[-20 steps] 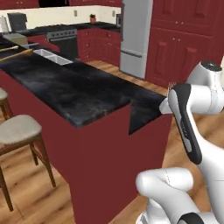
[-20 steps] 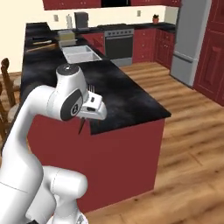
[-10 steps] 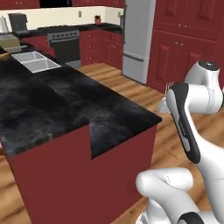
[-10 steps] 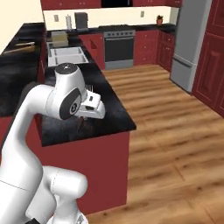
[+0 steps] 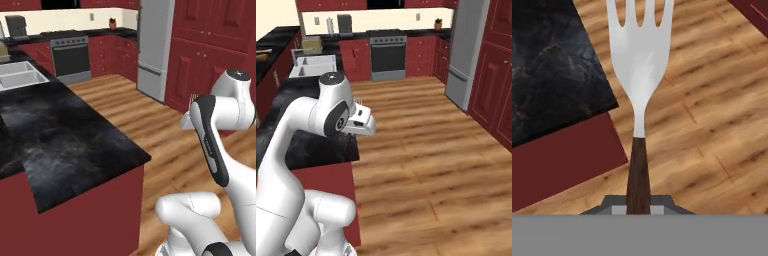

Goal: Pick up the metallic utensils from the counter and place them in the open drawer. Make sure not to pick up any wooden utensils.

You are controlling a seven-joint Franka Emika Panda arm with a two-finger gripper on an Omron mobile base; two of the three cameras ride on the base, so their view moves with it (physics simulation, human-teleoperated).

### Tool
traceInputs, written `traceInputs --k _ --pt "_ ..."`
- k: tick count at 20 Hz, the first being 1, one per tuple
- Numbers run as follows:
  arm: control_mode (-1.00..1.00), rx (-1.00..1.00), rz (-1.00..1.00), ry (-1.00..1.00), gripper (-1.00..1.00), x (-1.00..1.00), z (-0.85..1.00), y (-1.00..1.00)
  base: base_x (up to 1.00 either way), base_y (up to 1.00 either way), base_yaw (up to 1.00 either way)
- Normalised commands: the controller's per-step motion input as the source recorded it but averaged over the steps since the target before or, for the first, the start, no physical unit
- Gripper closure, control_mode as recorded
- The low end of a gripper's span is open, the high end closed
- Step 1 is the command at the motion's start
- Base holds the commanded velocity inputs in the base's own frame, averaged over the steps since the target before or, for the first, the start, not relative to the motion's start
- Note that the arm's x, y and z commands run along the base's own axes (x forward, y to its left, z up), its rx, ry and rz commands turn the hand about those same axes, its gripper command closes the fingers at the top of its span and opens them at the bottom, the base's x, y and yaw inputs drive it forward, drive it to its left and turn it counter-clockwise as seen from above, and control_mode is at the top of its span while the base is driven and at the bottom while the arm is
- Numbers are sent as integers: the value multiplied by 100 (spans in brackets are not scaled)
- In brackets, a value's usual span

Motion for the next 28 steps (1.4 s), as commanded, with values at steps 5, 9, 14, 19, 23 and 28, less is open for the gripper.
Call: traceInputs --k 5,9,14,19,23,28 --pt "100 0 0 0 100 0 0 0 61 -100 23" --pt "100 0 0 0 100 0 0 0 70 -100 31" --pt "100 0 0 0 100 0 0 0 93 -63 40" --pt "100 0 0 0 100 0 0 0 100 -15 47" --pt "100 0 0 0 100 0 0 0 100 -54 40" --pt "100 0 0 0 100 0 0 0 63 -97 21"
